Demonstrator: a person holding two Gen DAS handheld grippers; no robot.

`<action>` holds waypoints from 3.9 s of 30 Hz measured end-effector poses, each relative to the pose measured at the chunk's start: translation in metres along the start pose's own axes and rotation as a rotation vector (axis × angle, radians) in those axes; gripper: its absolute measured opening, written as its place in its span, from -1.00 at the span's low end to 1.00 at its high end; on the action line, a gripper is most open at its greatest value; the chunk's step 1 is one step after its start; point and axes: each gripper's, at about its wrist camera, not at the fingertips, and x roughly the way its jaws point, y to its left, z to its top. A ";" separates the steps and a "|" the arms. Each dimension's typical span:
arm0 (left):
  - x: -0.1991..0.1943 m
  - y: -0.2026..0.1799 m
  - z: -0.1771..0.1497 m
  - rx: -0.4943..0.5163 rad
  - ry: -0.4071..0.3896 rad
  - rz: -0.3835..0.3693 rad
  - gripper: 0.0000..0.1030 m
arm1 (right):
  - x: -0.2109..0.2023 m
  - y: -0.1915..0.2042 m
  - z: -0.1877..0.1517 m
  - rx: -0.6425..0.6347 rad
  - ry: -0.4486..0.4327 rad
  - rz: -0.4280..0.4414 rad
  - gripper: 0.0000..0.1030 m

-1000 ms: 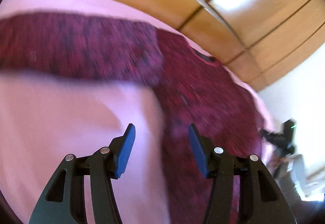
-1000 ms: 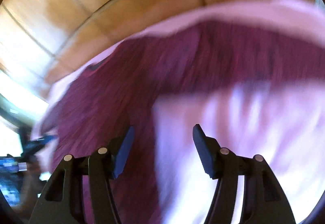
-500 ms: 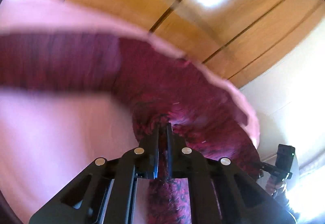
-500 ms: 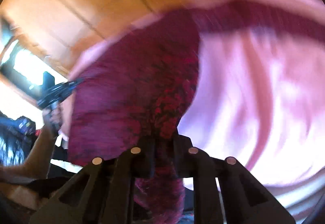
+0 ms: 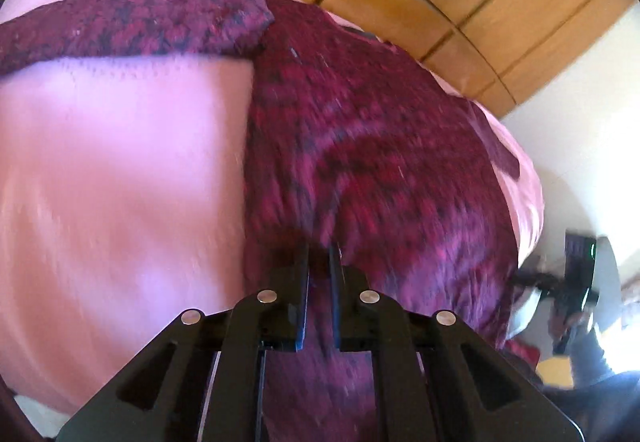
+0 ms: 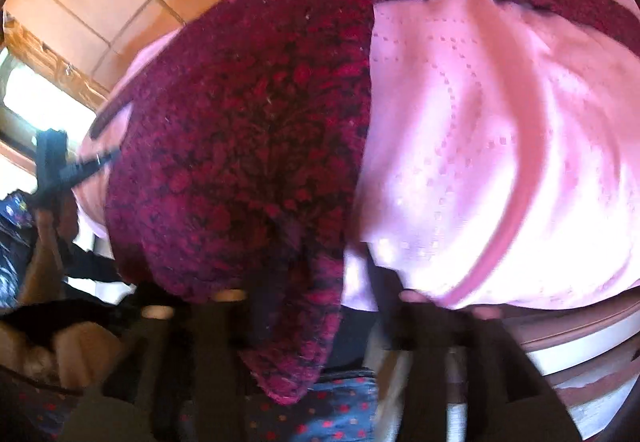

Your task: Fold small clothes

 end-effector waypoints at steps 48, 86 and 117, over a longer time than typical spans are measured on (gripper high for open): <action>0.083 -0.088 0.036 0.151 -0.117 0.134 0.06 | -0.098 -0.240 0.144 0.746 -0.671 -0.353 -0.84; -0.053 0.195 0.105 -0.611 -0.445 0.486 -0.69 | -0.058 -0.174 0.109 0.664 -0.585 -0.249 0.66; 0.089 -0.058 0.084 0.048 -0.203 0.231 0.29 | -0.047 -0.088 0.232 0.226 -0.606 -0.290 -0.72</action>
